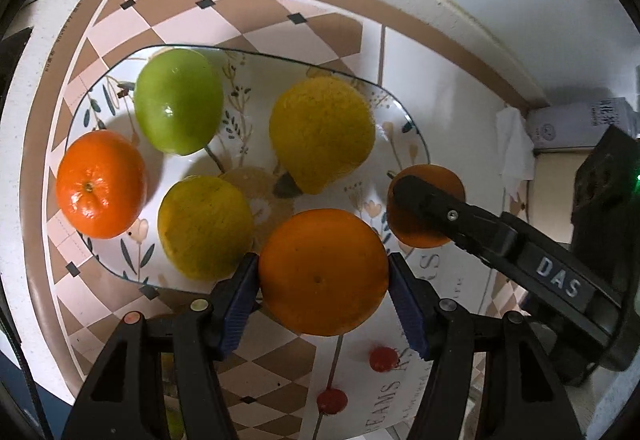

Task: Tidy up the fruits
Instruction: 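Place the orange on the plate with the left tool while the right places its orange, then lift both tools back from the plate toward the brown apple and green apple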

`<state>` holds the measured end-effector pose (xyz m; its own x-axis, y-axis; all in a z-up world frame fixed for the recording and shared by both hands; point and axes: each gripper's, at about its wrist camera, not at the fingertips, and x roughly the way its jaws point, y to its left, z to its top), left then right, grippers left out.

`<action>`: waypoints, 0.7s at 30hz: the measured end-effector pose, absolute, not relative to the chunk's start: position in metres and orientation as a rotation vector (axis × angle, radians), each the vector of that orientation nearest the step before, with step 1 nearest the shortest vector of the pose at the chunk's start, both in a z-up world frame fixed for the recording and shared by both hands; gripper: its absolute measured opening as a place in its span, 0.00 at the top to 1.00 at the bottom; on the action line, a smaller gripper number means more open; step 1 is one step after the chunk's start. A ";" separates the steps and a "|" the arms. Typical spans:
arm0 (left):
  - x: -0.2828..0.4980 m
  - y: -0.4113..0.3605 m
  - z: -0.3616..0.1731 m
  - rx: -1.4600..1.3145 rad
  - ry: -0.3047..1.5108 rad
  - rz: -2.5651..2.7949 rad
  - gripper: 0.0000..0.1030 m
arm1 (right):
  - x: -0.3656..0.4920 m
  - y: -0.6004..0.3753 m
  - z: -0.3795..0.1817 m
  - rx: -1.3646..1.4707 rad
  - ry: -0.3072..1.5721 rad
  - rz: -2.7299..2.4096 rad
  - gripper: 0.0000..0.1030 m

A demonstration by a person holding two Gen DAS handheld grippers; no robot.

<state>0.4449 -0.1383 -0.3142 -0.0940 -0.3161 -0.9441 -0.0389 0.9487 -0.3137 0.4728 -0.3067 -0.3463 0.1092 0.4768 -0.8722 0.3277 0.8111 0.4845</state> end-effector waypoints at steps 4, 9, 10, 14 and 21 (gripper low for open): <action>0.447 -0.140 -0.318 -0.280 1.666 -0.226 0.40 | 0.474 -0.306 -0.351 0.679 1.514 0.135 0.42; 0.445 -0.139 -0.313 -0.302 1.653 -0.233 0.15 | 0.474 -0.306 -0.346 0.676 1.506 0.132 0.25; 0.444 -0.139 -0.309 -0.305 1.642 -0.233 0.12 | 0.474 -0.306 -0.342 0.658 1.503 0.122 0.24; 0.441 -0.130 -0.290 -0.297 1.596 -0.226 0.12 | 0.472 -0.304 -0.331 0.584 1.494 0.098 0.24; 0.424 -0.101 -0.253 -0.081 1.450 -0.113 0.12 | 0.455 -0.294 -0.306 0.387 1.469 0.030 0.11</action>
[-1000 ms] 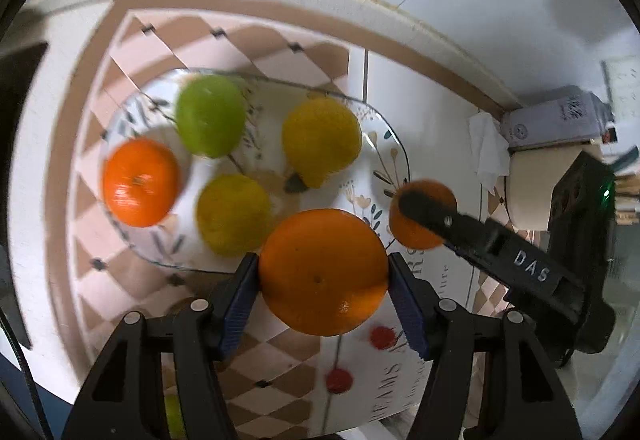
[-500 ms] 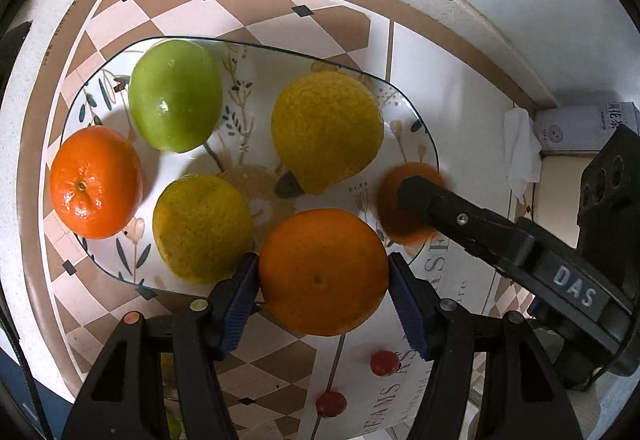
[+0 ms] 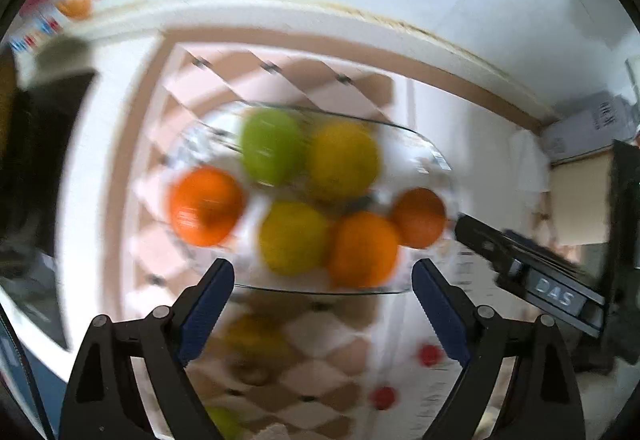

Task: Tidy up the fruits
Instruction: 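Lift both tools back from the plate toward the brown apple and green apple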

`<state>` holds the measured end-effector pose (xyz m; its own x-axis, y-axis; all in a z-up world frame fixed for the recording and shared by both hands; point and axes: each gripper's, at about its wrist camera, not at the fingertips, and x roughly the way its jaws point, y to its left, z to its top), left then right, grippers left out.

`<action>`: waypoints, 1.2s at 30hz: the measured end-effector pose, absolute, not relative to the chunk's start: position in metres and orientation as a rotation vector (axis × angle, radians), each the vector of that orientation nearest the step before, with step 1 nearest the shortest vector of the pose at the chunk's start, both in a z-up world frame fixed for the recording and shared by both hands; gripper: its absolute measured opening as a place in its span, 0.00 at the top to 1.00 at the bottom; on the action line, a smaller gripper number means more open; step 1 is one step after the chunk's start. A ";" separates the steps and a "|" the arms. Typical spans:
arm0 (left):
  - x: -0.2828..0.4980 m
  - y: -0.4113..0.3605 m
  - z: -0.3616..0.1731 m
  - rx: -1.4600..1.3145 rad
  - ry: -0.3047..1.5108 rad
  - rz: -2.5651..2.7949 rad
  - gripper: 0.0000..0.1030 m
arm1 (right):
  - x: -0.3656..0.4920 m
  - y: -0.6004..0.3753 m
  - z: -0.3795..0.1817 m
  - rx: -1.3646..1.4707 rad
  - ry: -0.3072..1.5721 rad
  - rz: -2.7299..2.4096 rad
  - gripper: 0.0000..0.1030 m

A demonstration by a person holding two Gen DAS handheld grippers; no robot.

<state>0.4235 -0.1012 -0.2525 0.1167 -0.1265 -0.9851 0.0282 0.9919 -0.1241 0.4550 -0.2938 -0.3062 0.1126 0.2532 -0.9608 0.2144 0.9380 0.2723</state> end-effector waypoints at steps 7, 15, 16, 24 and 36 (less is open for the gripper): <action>0.409 -0.067 -0.239 0.027 1.381 -0.032 0.12 | 0.430 -0.271 -0.281 0.240 1.421 -0.004 0.10; 0.385 -0.058 -0.216 0.042 1.316 -0.035 0.12 | 0.392 -0.251 -0.244 0.153 1.352 -0.043 0.10; 0.382 -0.058 -0.212 0.042 1.307 -0.040 0.12 | 0.389 -0.249 -0.240 0.153 1.346 -0.047 0.10; 0.345 -0.055 -0.169 0.049 1.206 -0.078 0.12 | 0.345 -0.242 -0.194 0.141 1.263 -0.075 0.10; 0.281 -0.048 -0.101 0.041 1.052 -0.129 0.12 | 0.268 -0.231 -0.108 0.141 1.093 -0.095 0.10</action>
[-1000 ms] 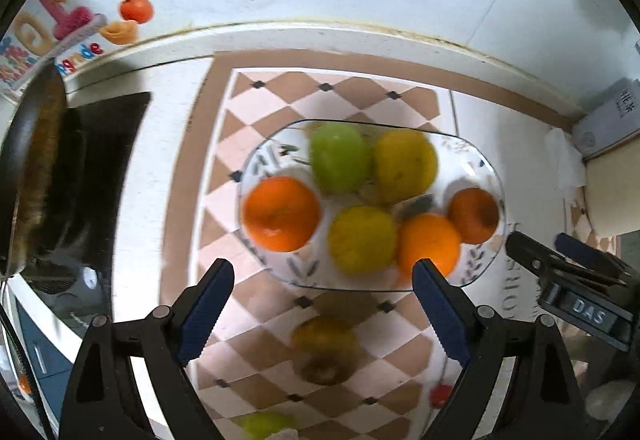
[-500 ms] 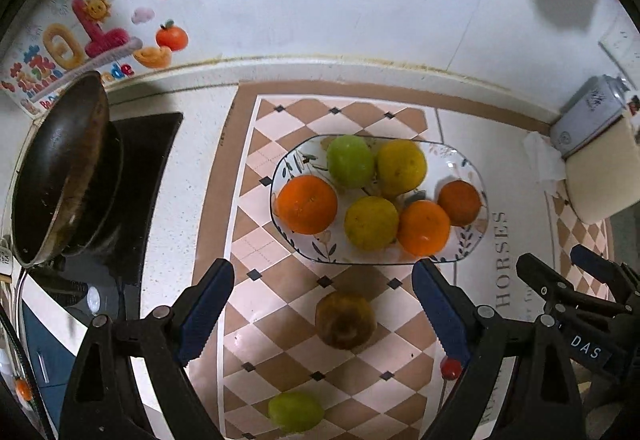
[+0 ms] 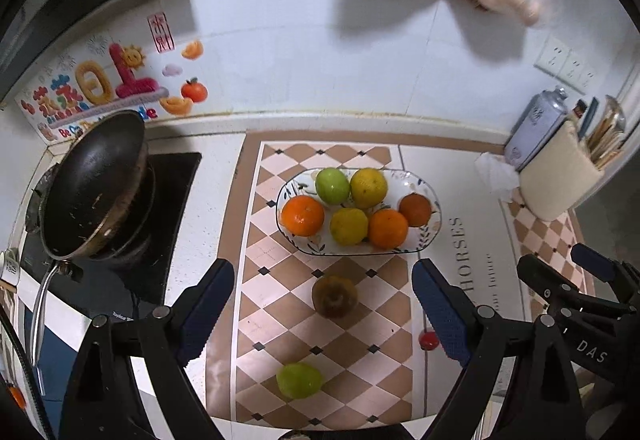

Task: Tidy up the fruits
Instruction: 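Lift both tools back from the plate toward the brown apple and green apple, then grasp the green apple with the left tool while the right tool grasps the brown apple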

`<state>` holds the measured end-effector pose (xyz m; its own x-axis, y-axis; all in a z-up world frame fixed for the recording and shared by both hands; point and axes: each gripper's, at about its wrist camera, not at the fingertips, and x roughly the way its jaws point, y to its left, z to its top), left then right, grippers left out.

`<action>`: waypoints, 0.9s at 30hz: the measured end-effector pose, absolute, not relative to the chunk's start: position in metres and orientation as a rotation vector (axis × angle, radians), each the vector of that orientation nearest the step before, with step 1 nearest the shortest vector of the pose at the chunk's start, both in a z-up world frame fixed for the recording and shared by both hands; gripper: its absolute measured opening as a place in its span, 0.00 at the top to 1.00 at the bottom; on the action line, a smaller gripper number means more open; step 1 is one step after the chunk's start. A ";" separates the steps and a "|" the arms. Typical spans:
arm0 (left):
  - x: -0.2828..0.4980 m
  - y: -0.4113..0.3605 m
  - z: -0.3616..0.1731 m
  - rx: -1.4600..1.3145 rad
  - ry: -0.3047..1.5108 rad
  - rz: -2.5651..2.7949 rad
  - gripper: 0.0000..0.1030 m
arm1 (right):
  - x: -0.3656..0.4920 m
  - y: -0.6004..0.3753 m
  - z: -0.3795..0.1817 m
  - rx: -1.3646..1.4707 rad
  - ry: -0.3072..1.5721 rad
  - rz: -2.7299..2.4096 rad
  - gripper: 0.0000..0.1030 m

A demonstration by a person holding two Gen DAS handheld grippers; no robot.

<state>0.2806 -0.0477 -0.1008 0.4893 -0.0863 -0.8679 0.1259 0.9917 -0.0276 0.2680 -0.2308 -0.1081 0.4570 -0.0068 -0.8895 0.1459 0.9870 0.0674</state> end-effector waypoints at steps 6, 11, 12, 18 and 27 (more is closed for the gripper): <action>0.251 -0.043 -0.078 0.052 0.991 -0.140 0.12 | 0.234 -0.223 -0.070 0.129 1.014 -0.105 0.10; 0.232 -0.041 -0.075 0.056 0.979 -0.148 0.12 | 0.210 -0.219 -0.056 0.133 0.982 -0.117 0.09; 0.229 -0.042 -0.076 0.058 0.981 -0.151 0.12 | 0.206 -0.220 -0.055 0.143 0.982 -0.115 0.10; 0.225 -0.042 -0.082 0.066 0.990 -0.144 0.12 | 0.197 -0.224 -0.058 0.198 0.978 -0.112 0.04; 0.254 0.005 -0.136 0.074 1.078 0.079 0.00 | 0.239 -0.217 -0.137 0.292 1.135 0.030 0.03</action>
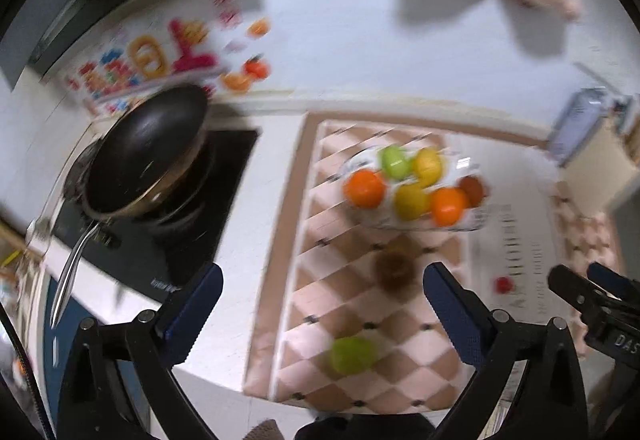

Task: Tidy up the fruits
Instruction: 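Grasp the green apple with the left tool while the right tool grasps the brown apple, then carry the green apple to the plate with the left tool while the right carries the brown apple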

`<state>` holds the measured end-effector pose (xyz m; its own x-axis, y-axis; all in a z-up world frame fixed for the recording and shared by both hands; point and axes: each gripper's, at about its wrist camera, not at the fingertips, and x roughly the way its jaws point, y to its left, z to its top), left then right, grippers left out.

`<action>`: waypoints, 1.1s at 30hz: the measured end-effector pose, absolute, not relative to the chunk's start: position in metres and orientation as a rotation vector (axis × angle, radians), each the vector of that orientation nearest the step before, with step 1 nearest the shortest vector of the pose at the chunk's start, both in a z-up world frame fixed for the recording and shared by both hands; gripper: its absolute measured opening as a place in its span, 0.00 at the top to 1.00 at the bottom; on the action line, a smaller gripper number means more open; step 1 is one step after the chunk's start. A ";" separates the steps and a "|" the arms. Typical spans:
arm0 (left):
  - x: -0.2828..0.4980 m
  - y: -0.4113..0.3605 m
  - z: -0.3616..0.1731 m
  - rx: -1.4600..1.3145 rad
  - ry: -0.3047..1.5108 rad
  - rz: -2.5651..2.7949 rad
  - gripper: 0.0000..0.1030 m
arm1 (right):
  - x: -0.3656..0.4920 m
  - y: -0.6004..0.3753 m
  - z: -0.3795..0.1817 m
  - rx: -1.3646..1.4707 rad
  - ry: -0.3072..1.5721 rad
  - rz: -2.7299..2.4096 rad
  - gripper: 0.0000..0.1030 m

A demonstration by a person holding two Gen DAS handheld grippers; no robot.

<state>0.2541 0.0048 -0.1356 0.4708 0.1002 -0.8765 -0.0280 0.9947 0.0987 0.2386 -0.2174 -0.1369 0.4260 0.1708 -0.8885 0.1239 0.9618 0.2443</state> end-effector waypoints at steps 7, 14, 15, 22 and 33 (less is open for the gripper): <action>0.262 0.037 -0.216 0.048 1.304 0.188 0.00 | 0.302 -0.172 -0.240 0.332 1.319 0.193 0.04; 0.250 0.048 -0.282 -0.076 1.525 0.180 0.00 | 0.355 -0.113 -0.333 0.279 1.480 0.302 0.10; 0.250 0.046 -0.287 -0.082 1.540 0.173 0.00 | 0.359 -0.105 -0.344 0.268 1.497 0.315 0.14; 0.245 0.020 -0.314 -0.087 1.630 0.041 0.00 | 0.344 -0.114 -0.350 0.218 1.514 0.315 0.34; 0.245 -0.025 -0.352 -0.028 1.661 -0.097 0.41 | 0.299 -0.160 -0.349 0.219 1.572 0.253 0.33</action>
